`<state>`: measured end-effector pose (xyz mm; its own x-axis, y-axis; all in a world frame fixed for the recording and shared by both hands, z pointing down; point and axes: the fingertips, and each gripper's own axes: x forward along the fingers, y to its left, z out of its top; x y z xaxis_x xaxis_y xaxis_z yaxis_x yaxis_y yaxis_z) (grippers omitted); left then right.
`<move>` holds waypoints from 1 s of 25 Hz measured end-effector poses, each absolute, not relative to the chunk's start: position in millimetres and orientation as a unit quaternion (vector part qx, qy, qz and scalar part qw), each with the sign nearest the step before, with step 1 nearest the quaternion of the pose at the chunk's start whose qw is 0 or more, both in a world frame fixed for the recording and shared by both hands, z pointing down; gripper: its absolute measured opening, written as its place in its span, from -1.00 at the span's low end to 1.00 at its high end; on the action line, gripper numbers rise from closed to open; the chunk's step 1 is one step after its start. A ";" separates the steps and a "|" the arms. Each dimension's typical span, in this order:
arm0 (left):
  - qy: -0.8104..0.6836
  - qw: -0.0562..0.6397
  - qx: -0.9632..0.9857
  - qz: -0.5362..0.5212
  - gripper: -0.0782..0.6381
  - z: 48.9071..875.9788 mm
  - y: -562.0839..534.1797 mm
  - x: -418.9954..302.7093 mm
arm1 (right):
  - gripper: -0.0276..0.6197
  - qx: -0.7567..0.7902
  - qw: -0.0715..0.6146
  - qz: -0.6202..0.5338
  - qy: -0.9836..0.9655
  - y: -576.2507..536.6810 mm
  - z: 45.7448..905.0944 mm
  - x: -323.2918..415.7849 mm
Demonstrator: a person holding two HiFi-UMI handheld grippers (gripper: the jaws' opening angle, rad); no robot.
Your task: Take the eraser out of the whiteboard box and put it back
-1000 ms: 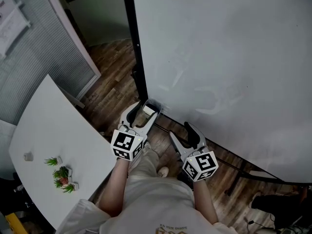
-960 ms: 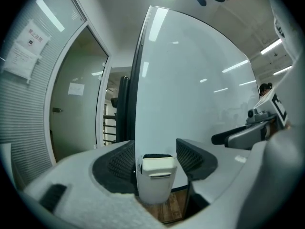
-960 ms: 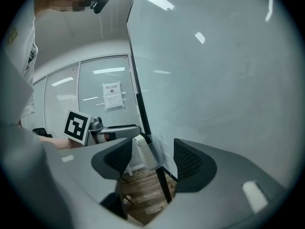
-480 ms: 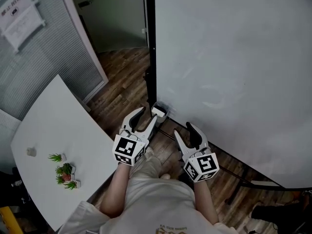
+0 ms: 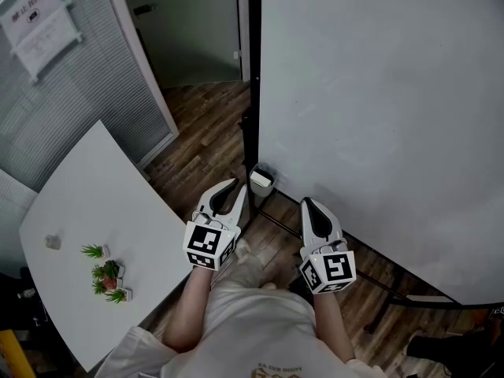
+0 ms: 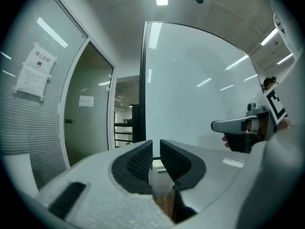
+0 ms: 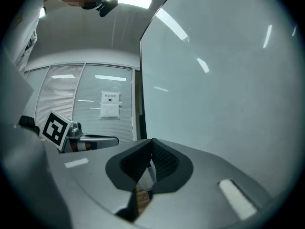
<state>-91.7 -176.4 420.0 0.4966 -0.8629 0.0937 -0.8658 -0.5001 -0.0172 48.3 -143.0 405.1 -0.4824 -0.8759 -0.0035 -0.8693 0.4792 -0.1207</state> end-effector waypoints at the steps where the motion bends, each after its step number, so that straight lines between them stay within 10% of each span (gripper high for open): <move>1: -0.503 0.018 0.863 0.049 -0.69 422.0 -176.0 -93.4 | -0.88 -0.508 0.030 -0.055 0.859 -142.3 407.0 48.0; 25: -0.512 0.030 0.857 0.049 -0.79 425.0 -172.6 -103.6 | -0.88 -0.507 0.001 -0.056 0.860 -134.6 413.4 42.6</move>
<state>-103.6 -172.6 425.0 0.4712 -0.8746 0.1141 -0.8804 -0.4742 0.0014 42.6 -134.6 413.4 -0.4860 -0.8722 0.0551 -0.8720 0.4798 -0.0967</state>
